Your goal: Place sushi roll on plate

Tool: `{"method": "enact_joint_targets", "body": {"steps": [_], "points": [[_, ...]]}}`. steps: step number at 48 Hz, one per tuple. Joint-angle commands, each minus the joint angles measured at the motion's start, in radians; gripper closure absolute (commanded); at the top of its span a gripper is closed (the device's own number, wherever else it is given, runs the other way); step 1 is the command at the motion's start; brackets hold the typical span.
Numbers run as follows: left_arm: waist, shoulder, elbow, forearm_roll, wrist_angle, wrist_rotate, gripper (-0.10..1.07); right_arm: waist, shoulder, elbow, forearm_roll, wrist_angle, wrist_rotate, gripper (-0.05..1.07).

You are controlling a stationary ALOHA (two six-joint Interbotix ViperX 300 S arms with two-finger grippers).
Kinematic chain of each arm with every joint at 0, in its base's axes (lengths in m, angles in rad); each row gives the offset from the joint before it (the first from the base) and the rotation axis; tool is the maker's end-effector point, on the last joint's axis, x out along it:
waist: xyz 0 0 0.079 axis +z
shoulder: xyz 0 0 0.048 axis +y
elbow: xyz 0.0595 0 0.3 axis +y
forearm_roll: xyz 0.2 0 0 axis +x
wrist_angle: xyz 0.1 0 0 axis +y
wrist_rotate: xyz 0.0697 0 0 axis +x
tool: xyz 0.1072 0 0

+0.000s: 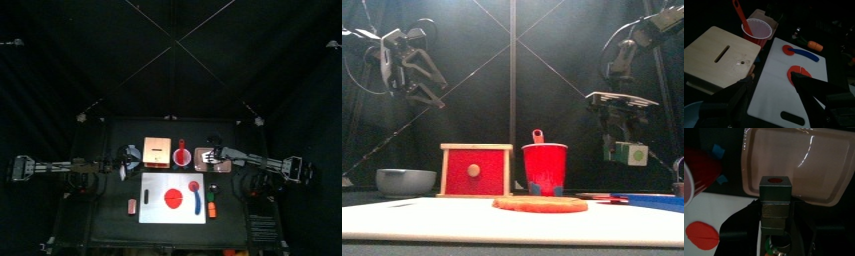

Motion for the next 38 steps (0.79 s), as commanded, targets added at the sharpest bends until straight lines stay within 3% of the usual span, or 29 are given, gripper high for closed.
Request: {"method": "enact_joint_targets", "body": {"steps": [1, 8, 29, 38], "points": [[0.006, 0.002, -0.031, -0.002, -0.008, 0.0, 0.02, -0.049, -0.006, 0.008, 0.025, -0.043, -0.041, 0.32], [0.02, 0.009, -0.029, -0.002, -0.009, -0.003, 0.02, -0.08, 0.038, 0.026, 0.04, -0.095, -0.077, 0.32], [0.046, 0.015, -0.018, -0.008, -0.005, 0.005, 0.02, -0.112, 0.104, 0.02, 0.008, -0.054, -0.077, 0.31], [0.048, 0.015, -0.025, -0.011, 0.0, 0.006, 0.02, -0.109, 0.14, 0.017, 0.012, -0.057, -0.075, 0.15]]}}
